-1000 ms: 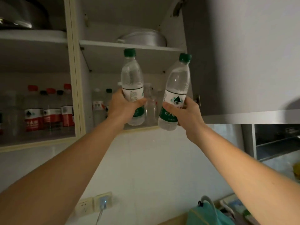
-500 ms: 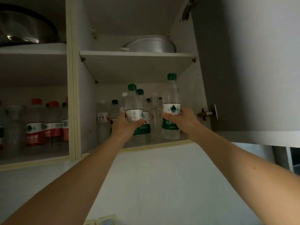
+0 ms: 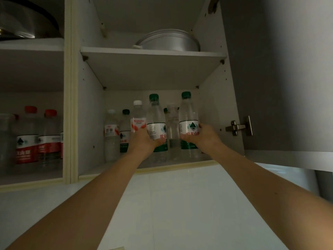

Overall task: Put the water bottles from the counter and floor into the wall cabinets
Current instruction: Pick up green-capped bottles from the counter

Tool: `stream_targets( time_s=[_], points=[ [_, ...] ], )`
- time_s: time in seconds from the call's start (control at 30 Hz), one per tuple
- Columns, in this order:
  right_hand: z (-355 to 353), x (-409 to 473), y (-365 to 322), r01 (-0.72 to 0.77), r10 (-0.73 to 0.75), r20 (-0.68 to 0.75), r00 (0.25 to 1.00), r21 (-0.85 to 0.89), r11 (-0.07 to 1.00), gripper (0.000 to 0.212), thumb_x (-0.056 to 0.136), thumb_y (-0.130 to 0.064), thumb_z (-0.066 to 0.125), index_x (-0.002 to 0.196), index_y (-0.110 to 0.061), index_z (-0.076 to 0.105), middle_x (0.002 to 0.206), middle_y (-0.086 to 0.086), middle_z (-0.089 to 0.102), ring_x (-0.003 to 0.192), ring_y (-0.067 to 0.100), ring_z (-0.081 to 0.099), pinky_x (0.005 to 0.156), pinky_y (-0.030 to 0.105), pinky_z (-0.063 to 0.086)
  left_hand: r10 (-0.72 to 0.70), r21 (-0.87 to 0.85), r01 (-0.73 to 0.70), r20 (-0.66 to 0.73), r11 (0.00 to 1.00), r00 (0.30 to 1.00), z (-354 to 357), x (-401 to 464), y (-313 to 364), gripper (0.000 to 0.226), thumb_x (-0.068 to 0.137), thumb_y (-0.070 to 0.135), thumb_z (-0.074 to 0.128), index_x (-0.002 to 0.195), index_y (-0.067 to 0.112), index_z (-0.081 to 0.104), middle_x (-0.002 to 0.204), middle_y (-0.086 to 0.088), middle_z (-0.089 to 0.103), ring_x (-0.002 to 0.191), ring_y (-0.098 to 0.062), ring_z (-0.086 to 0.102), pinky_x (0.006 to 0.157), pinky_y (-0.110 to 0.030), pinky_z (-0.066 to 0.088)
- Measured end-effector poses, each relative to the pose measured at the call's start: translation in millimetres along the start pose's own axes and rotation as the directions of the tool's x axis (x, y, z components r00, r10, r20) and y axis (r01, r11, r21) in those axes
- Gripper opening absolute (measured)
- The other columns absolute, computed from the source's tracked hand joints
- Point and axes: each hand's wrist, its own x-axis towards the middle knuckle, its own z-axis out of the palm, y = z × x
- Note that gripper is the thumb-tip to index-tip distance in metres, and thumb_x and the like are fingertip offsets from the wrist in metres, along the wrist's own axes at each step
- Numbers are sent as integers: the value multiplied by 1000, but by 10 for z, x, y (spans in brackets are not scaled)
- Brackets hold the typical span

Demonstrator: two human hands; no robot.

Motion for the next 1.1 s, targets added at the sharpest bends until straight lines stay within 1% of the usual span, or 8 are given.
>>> stream_targets(
  time_s=[0.2, 0.43, 0.63, 0.73, 0.8, 0.93, 1.03, 1.1],
  points=[
    [80, 184, 186, -21, 18, -40, 999, -56, 998, 60, 81, -18, 82, 134, -7, 56, 128, 12, 65, 115, 26, 63, 99, 39, 52, -72, 29, 74, -55, 997, 996, 322, 130, 42, 55, 86, 28, 76, 132, 7, 56, 132, -15, 62, 119, -29, 61, 95, -38, 51],
    [179, 285, 367, -18, 13, -56, 998, -84, 996, 56, 82, -23, 82, 131, -7, 60, 123, 11, 69, 111, 24, 66, 100, 44, 53, -45, 156, 59, -95, 986, 994, 449, 135, 51, 49, 85, 31, 78, 120, 2, 61, 114, -18, 68, 99, -29, 67, 80, -37, 58],
    [197, 97, 268, 60, -80, -144, 986, -138, 989, 46, 91, -32, 72, 128, -10, 59, 118, 7, 69, 99, 17, 64, 72, 20, 50, -15, 149, 24, -57, 989, 998, 280, -38, -39, 47, 87, 29, 76, 125, 5, 62, 115, -16, 69, 98, -24, 68, 82, -36, 59],
    [313, -225, 132, 195, -237, -290, 927, -164, 967, 35, 98, -27, 62, 130, -14, 57, 123, 6, 63, 107, 17, 59, 85, 26, 50, 43, 117, -29, -119, 993, 992, 76, -195, -6, 31, 92, 35, 69, 103, 6, 71, 93, -10, 72, 72, -14, 66, 57, -17, 50],
    [462, -528, 57, 269, -309, -325, 894, -163, 949, 30, 100, -23, 58, 129, -17, 56, 126, 3, 56, 115, 18, 52, 93, 31, 48, 106, 29, -102, -187, 994, 977, -103, -367, 33, 26, 95, 37, 64, 95, 12, 73, 84, -2, 72, 68, -12, 68, 57, -15, 51],
    [879, -1215, -43, 339, -330, -279, 902, -19, 941, 17, 98, -16, 57, 114, -20, 60, 115, -4, 58, 101, 8, 57, 86, 24, 51, 193, -127, -239, -295, 963, 936, -511, -870, -58, 26, 98, 39, 60, 81, 22, 70, 67, 5, 71, 58, -7, 68, 58, -28, 59],
    [1341, -1750, -60, 259, -249, -172, 953, 39, 965, 13, 99, -20, 56, 109, -27, 61, 105, -13, 62, 91, -4, 58, 69, 6, 45, 169, -164, -226, -301, 960, 938, -813, -1360, -344, 34, 99, 38, 58, 77, 15, 70, 61, 3, 69, 51, -10, 66, 48, -22, 53],
    [1698, -2100, -9, 153, -149, -66, 987, 68, 986, 10, 99, -26, 55, 106, -31, 61, 102, -18, 63, 89, -7, 58, 66, 6, 46, 112, -173, -164, -274, 971, 955, -987, -1724, -627, 37, 100, 39, 57, 77, 13, 70, 61, 2, 69, 51, -12, 66, 46, -19, 50]
  ],
)
